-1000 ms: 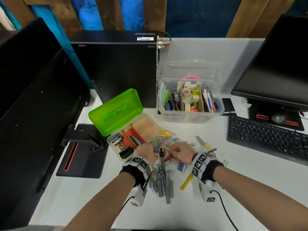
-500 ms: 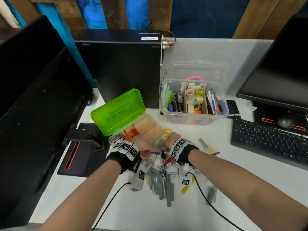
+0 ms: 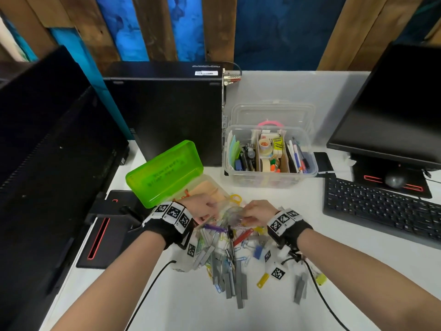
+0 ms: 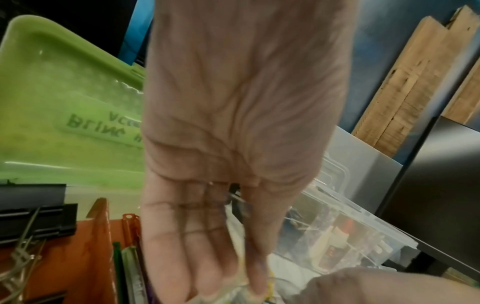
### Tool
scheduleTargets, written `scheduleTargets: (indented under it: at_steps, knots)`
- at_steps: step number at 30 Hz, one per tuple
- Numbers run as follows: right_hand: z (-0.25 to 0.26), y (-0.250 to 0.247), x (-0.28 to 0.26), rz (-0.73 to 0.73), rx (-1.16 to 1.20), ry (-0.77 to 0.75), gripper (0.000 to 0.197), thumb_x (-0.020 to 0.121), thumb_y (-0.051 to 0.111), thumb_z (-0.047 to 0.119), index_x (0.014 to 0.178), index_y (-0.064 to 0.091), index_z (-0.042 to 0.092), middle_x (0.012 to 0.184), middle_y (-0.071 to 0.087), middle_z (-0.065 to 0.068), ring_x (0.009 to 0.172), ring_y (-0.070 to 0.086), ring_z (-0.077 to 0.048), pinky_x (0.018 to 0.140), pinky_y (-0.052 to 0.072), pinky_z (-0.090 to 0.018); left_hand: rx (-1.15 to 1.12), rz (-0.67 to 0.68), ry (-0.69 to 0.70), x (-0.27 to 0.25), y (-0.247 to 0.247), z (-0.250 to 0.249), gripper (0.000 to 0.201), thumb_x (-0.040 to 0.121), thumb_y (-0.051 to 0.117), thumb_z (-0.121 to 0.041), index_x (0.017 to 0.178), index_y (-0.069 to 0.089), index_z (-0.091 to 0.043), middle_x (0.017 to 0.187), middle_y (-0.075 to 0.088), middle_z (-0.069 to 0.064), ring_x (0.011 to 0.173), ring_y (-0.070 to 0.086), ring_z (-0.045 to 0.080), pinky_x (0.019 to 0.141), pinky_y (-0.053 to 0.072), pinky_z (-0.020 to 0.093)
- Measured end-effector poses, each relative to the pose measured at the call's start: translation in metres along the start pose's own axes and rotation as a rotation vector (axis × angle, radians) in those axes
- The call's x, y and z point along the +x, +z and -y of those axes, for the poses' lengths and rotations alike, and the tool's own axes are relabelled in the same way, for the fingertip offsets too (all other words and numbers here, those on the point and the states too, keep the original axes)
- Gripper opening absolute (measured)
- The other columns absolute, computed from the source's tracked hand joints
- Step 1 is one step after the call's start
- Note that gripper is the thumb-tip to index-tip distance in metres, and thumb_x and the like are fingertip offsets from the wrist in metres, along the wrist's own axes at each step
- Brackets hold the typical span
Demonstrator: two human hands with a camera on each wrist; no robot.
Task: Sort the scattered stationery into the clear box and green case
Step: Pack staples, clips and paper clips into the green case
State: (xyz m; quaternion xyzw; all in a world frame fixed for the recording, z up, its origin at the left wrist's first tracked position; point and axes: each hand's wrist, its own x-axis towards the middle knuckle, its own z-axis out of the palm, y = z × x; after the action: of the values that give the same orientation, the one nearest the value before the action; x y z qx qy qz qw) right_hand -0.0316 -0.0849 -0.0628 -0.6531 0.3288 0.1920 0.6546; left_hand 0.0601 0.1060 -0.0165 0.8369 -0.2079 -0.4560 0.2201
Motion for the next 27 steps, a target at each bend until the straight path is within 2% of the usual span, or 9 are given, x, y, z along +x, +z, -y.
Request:
scheduleTargets:
  at_steps: [2, 5, 10, 15, 17, 20, 22, 25, 27]
  knots:
    - [0.004, -0.014, -0.014, 0.004, 0.084, -0.055, 0.012, 0.085, 0.059, -0.011, 0.09, 0.057, -0.001, 0.076, 0.061, -0.021, 0.059, 0.064, -0.023, 0.059, 0.058, -0.03, 0.02, -0.019, 0.101, 0.001, -0.004, -0.004, 0.019, 0.092, 0.061, -0.028, 0.102, 0.069, -0.013, 0.086, 0.064, -0.004, 0.076, 0.058, 0.01, 0.074, 0.054, 0.025]
    - [0.011, -0.035, -0.03, -0.01, 0.177, -0.126, 0.015, 0.088, 0.058, -0.008, 0.099, 0.057, 0.002, 0.084, 0.062, -0.023, 0.067, 0.065, -0.026, 0.063, 0.059, -0.029, 0.011, -0.059, 0.221, 0.001, -0.008, -0.022, 0.021, 0.085, 0.071, -0.023, 0.105, 0.069, -0.02, 0.089, 0.067, -0.003, 0.08, 0.058, 0.012, 0.071, 0.044, 0.018]
    - [0.026, -0.053, -0.037, -0.004, 0.293, -0.203, 0.013, 0.09, 0.057, -0.001, 0.1, 0.056, 0.008, 0.092, 0.068, -0.02, 0.077, 0.069, -0.028, 0.073, 0.057, -0.036, -0.139, -0.072, 0.237, 0.008, -0.011, -0.05, 0.053, 0.075, 0.08, -0.013, 0.118, 0.049, -0.019, 0.075, 0.067, -0.001, 0.063, 0.062, 0.007, 0.064, 0.047, 0.021]
    - [0.042, -0.061, -0.043, 0.049, 0.17, -0.242, 0.012, 0.094, 0.054, 0.007, 0.106, 0.056, 0.009, 0.095, 0.07, -0.016, 0.082, 0.068, -0.025, 0.078, 0.054, -0.037, -0.033, -0.108, 0.258, 0.012, -0.024, -0.065, 0.013, 0.076, 0.08, -0.018, 0.084, 0.069, -0.014, 0.059, 0.064, 0.001, 0.048, 0.056, 0.004, 0.055, 0.045, 0.016]
    - [0.048, -0.062, -0.044, 0.082, 0.144, -0.253, 0.012, 0.094, 0.055, 0.011, 0.107, 0.057, 0.01, 0.098, 0.07, -0.017, 0.085, 0.068, -0.025, 0.08, 0.054, -0.038, -0.035, -0.124, 0.242, 0.013, -0.028, -0.067, 0.015, 0.076, 0.081, -0.019, 0.076, 0.067, -0.013, 0.06, 0.065, 0.007, 0.048, 0.058, 0.006, 0.054, 0.047, 0.018]
    - [0.057, -0.063, -0.041, 0.106, 0.106, -0.299, 0.023, 0.09, 0.06, 0.007, 0.113, 0.057, 0.005, 0.094, 0.069, -0.015, 0.081, 0.068, -0.022, 0.07, 0.058, -0.033, -0.059, -0.148, 0.217, 0.016, -0.031, -0.07, 0.018, 0.076, 0.08, -0.019, 0.073, 0.063, -0.013, 0.063, 0.065, 0.012, 0.051, 0.059, 0.01, 0.055, 0.049, 0.019]
    - [0.066, -0.065, -0.035, 0.088, 0.064, -0.352, 0.02, 0.09, 0.059, 0.002, 0.11, 0.058, 0.004, 0.088, 0.068, -0.013, 0.075, 0.066, -0.021, 0.067, 0.059, -0.032, -0.077, -0.178, 0.222, 0.017, -0.032, -0.074, 0.021, 0.078, 0.079, -0.022, 0.071, 0.061, -0.015, 0.065, 0.065, 0.005, 0.054, 0.059, 0.009, 0.053, 0.048, 0.018]
    - [0.087, -0.067, -0.026, 0.106, 0.007, -0.406, 0.015, 0.091, 0.056, 0.0, 0.102, 0.062, 0.009, 0.082, 0.066, -0.008, 0.072, 0.065, -0.017, 0.061, 0.058, -0.029, -0.021, -0.363, 0.292, 0.019, -0.038, -0.082, 0.021, 0.078, 0.075, -0.042, 0.084, 0.068, -0.022, 0.074, 0.062, -0.01, 0.069, 0.058, 0.003, 0.06, 0.043, 0.015]
    - [0.103, -0.067, -0.02, 0.125, 0.009, -0.422, 0.014, 0.092, 0.055, 0.0, 0.096, 0.063, 0.011, 0.077, 0.066, -0.006, 0.066, 0.065, -0.013, 0.059, 0.058, -0.029, -0.005, -0.476, 0.35, 0.021, -0.044, -0.091, 0.018, 0.081, 0.074, -0.038, 0.089, 0.07, -0.022, 0.075, 0.059, -0.013, 0.07, 0.053, -0.004, 0.061, 0.037, 0.007]
